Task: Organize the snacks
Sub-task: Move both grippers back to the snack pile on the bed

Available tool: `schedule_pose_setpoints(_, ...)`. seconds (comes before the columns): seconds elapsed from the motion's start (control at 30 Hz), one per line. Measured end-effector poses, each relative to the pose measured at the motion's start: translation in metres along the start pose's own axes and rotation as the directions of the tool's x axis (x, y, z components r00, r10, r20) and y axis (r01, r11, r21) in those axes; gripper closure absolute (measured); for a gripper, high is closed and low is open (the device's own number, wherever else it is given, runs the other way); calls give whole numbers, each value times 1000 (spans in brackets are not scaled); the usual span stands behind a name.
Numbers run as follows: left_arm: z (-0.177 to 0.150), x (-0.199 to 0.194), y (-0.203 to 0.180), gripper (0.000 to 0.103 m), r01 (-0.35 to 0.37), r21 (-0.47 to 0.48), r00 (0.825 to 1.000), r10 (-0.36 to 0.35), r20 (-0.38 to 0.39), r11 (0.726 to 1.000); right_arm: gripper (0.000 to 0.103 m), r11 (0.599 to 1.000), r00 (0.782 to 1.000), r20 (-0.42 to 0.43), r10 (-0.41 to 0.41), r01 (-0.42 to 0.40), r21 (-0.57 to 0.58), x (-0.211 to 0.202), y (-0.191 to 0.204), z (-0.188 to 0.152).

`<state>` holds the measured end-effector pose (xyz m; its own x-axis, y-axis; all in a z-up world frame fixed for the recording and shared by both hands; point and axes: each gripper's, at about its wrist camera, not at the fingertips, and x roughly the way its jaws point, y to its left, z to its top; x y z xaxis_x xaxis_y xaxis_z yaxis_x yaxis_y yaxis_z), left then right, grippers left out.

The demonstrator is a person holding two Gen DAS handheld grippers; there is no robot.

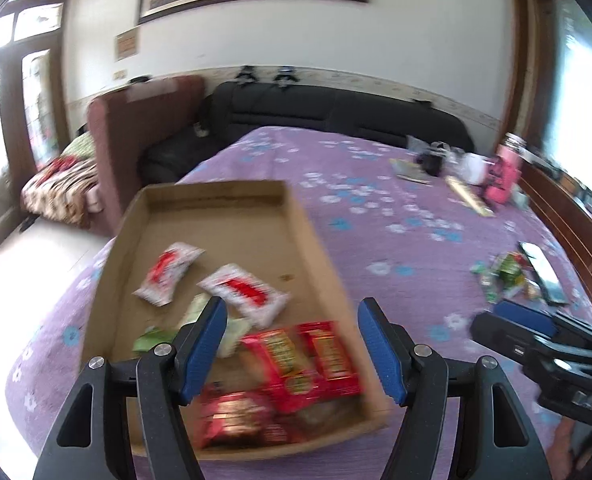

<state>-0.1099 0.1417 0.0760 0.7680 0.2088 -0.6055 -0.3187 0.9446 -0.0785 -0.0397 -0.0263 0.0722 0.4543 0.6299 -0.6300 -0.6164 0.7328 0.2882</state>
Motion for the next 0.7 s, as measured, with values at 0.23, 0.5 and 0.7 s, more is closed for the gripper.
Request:
schedule_pose_setpoints(0.23, 9, 12, -61, 28, 117, 85, 992, -113, -50, 989, 50, 994, 995, 31, -93, 91, 52, -20, -46, 12)
schedule_pose_setpoints(0.5, 23, 56, -110, 28, 203, 63, 965, -189, -181, 977, 51, 963, 977, 44, -208, 196, 183, -42, -123, 26)
schedule_pose_setpoints(0.7, 47, 100, -140, 29, 248, -49, 932, -252, -259, 968, 60, 943, 976, -2, -218, 211, 257, -37, -164, 38)
